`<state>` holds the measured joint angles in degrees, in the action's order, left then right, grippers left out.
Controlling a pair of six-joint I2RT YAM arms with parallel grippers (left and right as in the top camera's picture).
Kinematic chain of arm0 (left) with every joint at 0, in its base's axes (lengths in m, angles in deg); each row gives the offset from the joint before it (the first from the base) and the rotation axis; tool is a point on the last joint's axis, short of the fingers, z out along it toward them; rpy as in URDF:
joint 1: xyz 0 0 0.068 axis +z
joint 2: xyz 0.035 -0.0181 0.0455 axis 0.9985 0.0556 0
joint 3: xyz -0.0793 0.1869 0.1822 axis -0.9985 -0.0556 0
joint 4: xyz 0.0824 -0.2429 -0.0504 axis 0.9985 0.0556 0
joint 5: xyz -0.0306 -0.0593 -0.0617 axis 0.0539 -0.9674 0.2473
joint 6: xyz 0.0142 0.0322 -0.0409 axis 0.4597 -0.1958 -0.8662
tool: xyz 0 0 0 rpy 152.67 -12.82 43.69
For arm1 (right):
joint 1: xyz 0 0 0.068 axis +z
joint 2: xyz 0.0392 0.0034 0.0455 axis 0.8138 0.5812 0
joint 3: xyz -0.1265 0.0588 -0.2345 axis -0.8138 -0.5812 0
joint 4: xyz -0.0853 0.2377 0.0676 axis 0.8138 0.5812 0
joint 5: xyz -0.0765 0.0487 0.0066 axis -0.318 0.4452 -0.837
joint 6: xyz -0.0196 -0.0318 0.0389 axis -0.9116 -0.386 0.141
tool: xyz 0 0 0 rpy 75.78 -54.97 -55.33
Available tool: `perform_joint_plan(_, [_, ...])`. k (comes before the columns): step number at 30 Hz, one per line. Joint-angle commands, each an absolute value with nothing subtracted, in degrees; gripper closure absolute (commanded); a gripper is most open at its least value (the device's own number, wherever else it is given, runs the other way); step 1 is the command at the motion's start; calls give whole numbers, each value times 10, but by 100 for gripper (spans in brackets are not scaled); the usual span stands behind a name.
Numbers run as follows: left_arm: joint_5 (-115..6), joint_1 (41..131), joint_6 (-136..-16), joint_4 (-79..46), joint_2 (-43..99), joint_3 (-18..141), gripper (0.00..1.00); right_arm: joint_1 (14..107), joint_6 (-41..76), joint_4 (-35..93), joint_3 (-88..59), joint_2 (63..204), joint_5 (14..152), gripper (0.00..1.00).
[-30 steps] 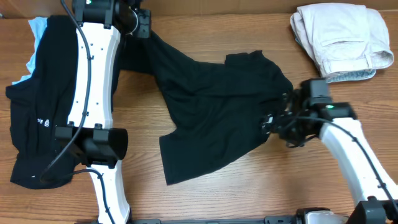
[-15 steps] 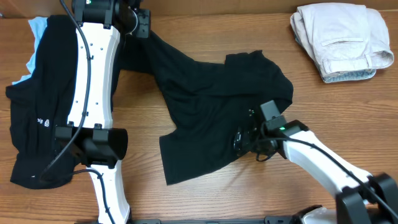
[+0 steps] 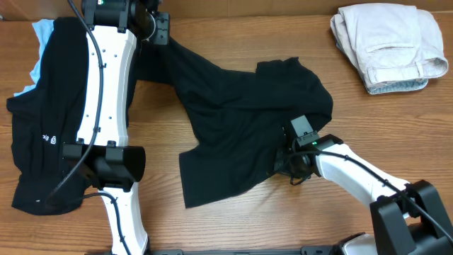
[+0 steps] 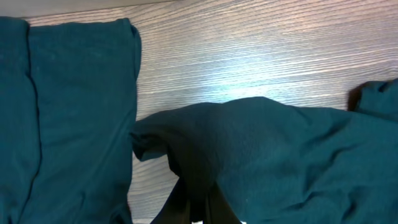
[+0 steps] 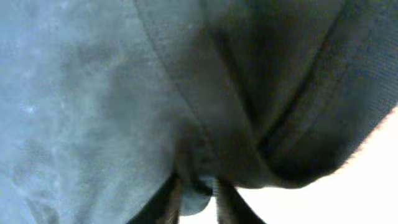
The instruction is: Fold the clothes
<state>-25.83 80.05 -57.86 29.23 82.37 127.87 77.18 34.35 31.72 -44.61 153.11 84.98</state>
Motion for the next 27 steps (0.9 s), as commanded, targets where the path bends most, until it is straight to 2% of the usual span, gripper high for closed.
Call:
perform_joint_plan(1, [-234, 803, -591, 292, 817, 1289, 96, 730, 351, 336, -434, 1539, 841, 94])
perform_joint_plan(12, [-235, 801, -610, 372, 817, 1287, 96, 473, 207, 438, -237, 1538, 841, 96])
perform_joint_plan(17, [-236, 792, -630, 401, 817, 1263, 96, 405, 164, 433, -166, 1538, 868, 96])
perform_joint_plan(21, [-237, 784, -630, 389, 817, 1210, 96, 392, 153, 445, -138, 1538, 883, 96])
perform_joint_plan(23, [-237, 779, -630, 374, 817, 1177, 96, 393, 153, 457, -137, 1538, 886, 74])
perform_joint_plan(27, [-236, 776, -629, 328, 817, 1112, 96, 400, 152, 490, -137, 1537, 918, 69])
